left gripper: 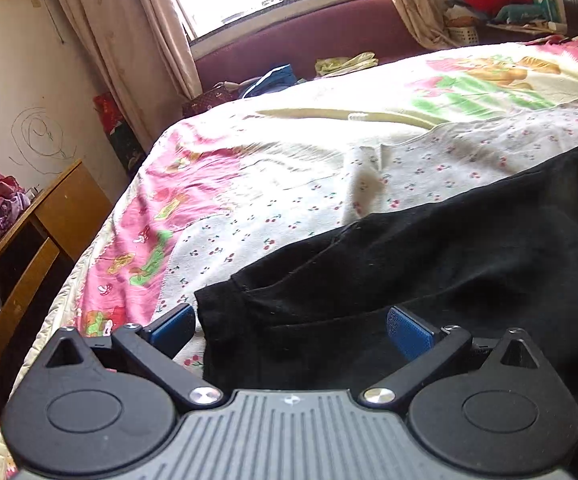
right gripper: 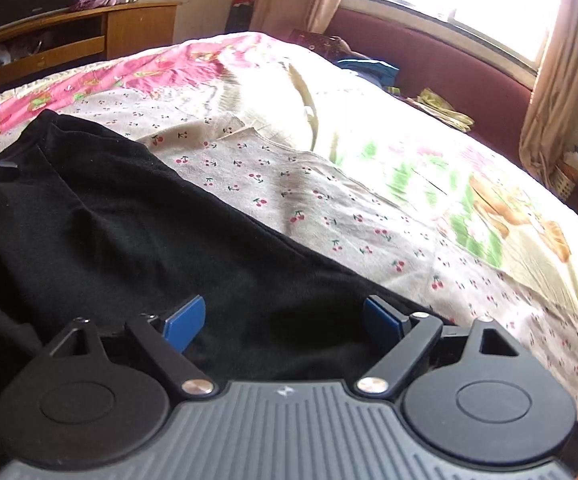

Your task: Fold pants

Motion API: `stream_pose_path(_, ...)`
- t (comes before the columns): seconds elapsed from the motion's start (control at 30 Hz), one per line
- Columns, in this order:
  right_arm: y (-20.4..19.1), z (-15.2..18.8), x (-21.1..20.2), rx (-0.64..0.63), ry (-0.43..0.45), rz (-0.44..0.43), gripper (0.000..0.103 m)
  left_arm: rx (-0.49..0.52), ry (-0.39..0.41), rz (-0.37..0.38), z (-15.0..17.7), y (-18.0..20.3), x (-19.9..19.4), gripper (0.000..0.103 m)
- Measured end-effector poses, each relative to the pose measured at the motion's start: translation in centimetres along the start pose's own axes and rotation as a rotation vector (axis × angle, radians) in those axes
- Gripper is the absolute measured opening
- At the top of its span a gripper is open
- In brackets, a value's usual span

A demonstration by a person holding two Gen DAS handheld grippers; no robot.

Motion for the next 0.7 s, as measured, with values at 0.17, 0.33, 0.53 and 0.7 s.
stream_pose_path(0.17,0.4,-3.6,6.0,-0.065,-0.096,-0.108,0.085,0.022,-0.076,0.033,-0.9,-2.4,5.3,0.103)
stream_pose_path(0.33,0.5,-5.4,9.8,-0.118,-0.191,-0.175,0.084,-0.005,-0.126,0.143,-1.2,-3.7,7.9,0.103)
stream_pose_path(0.53,1.0,-5.9,13.4,-0.091,-0.281,-0.239,0.085,0.002,-0.23,0.262,-0.6,-4.1,10.6,0.103)
stream_pose_path(0.7,0.8,-5.8,13.1,-0.049,-0.273,-0.273,0.043,-0.081,-0.291,0.303,-0.1,-4.8,11.8,0.103)
Point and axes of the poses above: each gripper's, at about its wrist camera, not at the fingertips, and x roughly the way its jaws point, y to its right, z to its underside, the point moved 2 cm from there along x, roughly the way its jaws point, and after that the axes turned 7 degrees about -z, right-handed, at the moved point
